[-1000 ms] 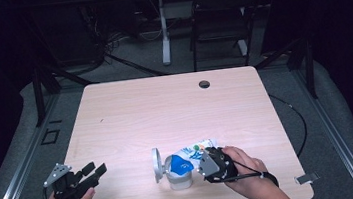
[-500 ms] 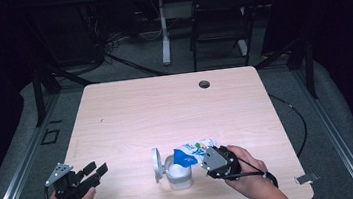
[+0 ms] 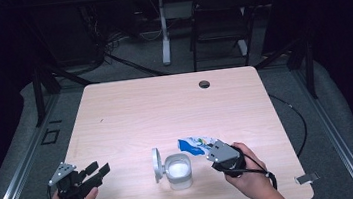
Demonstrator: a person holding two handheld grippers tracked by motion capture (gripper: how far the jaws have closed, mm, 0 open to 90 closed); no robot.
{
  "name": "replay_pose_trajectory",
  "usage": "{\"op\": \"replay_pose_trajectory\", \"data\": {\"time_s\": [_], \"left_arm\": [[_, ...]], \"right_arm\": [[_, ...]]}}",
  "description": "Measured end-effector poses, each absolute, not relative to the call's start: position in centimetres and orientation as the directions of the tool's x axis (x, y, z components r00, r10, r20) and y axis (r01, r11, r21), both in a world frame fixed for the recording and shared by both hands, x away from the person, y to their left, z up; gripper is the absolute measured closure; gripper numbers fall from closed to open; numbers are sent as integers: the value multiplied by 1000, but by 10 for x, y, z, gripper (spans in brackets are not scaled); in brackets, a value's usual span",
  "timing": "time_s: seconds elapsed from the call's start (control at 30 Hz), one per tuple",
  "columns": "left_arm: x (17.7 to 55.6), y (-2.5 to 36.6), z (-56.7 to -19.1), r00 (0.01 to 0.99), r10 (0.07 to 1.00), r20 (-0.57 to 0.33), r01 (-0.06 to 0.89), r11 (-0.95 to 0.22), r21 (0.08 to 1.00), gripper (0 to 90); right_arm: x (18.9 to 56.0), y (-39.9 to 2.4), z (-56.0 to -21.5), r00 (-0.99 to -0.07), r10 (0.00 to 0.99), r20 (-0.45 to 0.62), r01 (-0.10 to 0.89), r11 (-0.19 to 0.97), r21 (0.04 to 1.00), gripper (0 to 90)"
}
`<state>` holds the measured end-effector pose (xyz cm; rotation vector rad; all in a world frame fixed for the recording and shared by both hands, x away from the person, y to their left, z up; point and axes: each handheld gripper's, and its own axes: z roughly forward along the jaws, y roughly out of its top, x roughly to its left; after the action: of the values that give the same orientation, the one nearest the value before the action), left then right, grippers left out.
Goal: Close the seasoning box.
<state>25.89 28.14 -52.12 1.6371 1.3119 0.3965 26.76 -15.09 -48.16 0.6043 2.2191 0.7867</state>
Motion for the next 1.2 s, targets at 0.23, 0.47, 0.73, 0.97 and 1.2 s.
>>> {"op": "replay_pose_trajectory", "data": {"time_s": [0.23,0.47,0.73,0.97,1.2], "left_arm": [[259,276,-521,378,879,-290,564,30,825,480],[259,274,-522,381,878,-288,565,25,824,480],[259,273,-522,385,878,-285,567,19,824,480],[259,272,-522,386,877,-285,569,16,822,480],[259,271,-523,388,877,-282,573,10,820,480]], "right_arm": [[271,-164,-491,-634,680,-367,245,627,739,898],[274,-175,-496,-617,731,-292,285,554,782,898],[276,-180,-501,-609,775,-170,324,438,839,899],[277,-181,-507,-601,790,-117,340,386,857,899],[281,-185,-521,-575,815,-72,378,343,860,898]]}}
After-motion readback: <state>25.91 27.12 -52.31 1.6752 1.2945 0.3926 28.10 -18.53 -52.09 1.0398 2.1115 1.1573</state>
